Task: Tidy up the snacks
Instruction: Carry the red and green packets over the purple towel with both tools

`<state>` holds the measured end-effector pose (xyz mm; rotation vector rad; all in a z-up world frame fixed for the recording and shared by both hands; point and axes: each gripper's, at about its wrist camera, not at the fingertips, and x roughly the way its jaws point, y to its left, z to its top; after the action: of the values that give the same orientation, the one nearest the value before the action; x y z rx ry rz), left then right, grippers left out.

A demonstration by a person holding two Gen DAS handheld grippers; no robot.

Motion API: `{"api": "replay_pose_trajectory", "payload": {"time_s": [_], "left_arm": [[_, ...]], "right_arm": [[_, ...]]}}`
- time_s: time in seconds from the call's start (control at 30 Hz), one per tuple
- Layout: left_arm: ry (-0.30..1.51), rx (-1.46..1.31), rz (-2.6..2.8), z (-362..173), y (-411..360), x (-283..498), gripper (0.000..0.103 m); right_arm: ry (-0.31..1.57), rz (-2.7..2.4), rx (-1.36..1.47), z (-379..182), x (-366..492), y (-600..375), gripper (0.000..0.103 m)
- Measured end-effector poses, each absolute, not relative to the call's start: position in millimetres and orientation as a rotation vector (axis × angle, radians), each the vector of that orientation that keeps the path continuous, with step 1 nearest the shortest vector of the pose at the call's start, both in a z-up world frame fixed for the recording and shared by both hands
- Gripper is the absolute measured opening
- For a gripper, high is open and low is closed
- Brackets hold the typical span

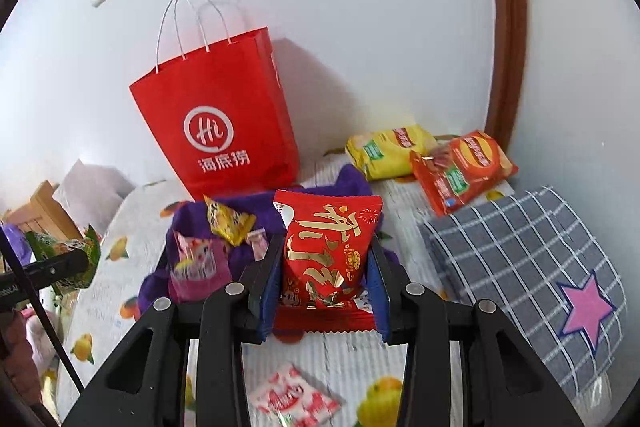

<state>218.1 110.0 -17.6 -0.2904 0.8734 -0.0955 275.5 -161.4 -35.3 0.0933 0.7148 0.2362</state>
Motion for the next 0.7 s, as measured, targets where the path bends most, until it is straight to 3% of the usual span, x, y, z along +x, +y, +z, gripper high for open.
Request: {"api": "replay_pose_trajectory", "payload": {"time_s": [0.43, 0.7], "left_arm": [[0.911, -0.301, -0.095, -41.7, 96.3, 292.9, 0.045], [0.96, -0.269, -0.057, -70.7, 96.2, 323.7, 0.045]], "right_arm": [[0.863, 0.275, 0.208, -119.7, 353.7, -154.6, 0.039], [0.853, 0.284, 0.185, -152.7, 356.8, -154.3, 0.039]]}}
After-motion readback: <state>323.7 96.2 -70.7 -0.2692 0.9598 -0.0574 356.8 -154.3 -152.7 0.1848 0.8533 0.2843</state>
